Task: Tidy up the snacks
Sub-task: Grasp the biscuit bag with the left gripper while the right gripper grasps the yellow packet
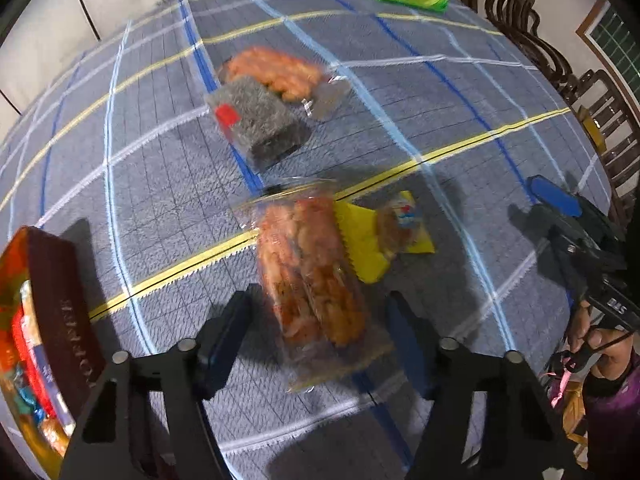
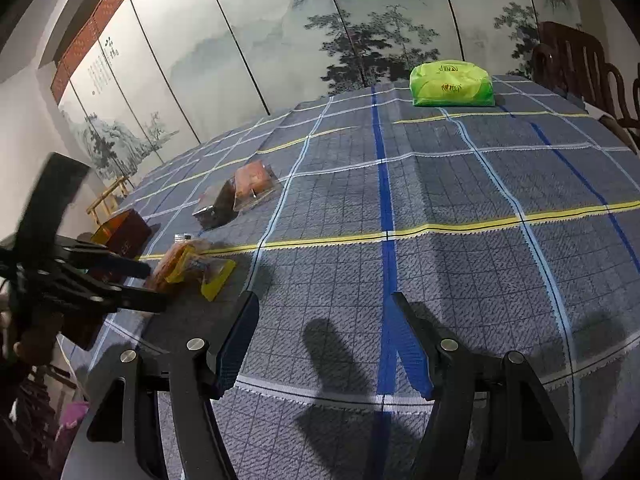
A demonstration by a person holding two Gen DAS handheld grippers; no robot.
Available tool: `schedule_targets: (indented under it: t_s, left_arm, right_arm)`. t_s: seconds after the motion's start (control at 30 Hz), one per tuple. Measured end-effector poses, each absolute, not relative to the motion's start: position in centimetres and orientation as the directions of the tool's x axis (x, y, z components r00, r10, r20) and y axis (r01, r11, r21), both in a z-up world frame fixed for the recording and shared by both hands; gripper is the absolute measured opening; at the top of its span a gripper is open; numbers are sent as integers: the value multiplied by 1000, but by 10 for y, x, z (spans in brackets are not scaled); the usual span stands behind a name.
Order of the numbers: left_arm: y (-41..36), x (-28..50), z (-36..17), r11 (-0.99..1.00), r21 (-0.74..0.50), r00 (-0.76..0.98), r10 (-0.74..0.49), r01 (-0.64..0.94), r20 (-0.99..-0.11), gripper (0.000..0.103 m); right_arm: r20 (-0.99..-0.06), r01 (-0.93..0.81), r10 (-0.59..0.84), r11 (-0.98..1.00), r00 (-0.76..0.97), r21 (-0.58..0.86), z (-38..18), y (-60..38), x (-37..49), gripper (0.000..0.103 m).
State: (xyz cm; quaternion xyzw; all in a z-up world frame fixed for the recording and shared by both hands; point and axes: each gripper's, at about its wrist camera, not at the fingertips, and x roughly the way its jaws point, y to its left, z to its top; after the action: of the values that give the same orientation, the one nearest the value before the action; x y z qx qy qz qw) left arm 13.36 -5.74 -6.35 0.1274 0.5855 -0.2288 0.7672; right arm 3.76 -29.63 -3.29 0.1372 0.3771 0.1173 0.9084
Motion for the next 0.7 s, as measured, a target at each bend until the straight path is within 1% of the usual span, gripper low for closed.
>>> schedule_targets:
  t_s: [0.1, 0.2, 0.3, 0.33, 0.37, 0.43, 0.5, 0.57, 0.63, 0.7]
  left_arm:
    - [-57, 142, -64, 859, -61, 220, -199, 509, -955, 60]
    - [-57, 148, -64, 860, -58, 227, -198, 508, -954, 62]
    - [-61, 145, -66, 851, -16, 263, -179, 524, -948, 61]
    - [-61, 140, -64, 847, -7, 284, -185, 531, -941, 44]
    - [-62, 137, -62, 848, 0, 301, -188, 530, -935, 35]
    - [-60, 129, -59, 870, 42, 337, -145, 491, -930, 35]
    - [-48, 112, -51, 897, -7, 350, -179, 442, -920, 35]
    - [-37, 95, -38, 913, -31, 372, -196, 407, -907, 35]
    - [-28, 80, -26, 918, -57, 390, -222, 392, -894, 35]
    - [-20, 68, -14, 924, -57, 408, -222, 379, -886, 35]
  right_arm:
    - [-651, -114, 325, 931, 686, 346, -34, -297, 39, 67]
    - [-650, -124, 334, 930, 682, 347, -34, -296, 40, 68]
    - [-651, -124, 340, 927, 679, 355, -35, -296, 41, 69]
    - [-651, -125, 340, 927, 678, 354, -35, -296, 41, 69]
    - [-652, -126, 342, 926, 676, 355, -35, -296, 42, 69]
    - [-654, -132, 346, 926, 673, 354, -35, -294, 43, 69]
    - [-644, -169, 385, 913, 661, 372, -32, -290, 45, 69]
    - [-626, -260, 447, 891, 639, 371, -24, -278, 46, 69]
    - [-624, -381, 510, 859, 592, 340, -15, -257, 50, 69]
    - [-634, -461, 531, 838, 562, 293, -12, -237, 54, 69]
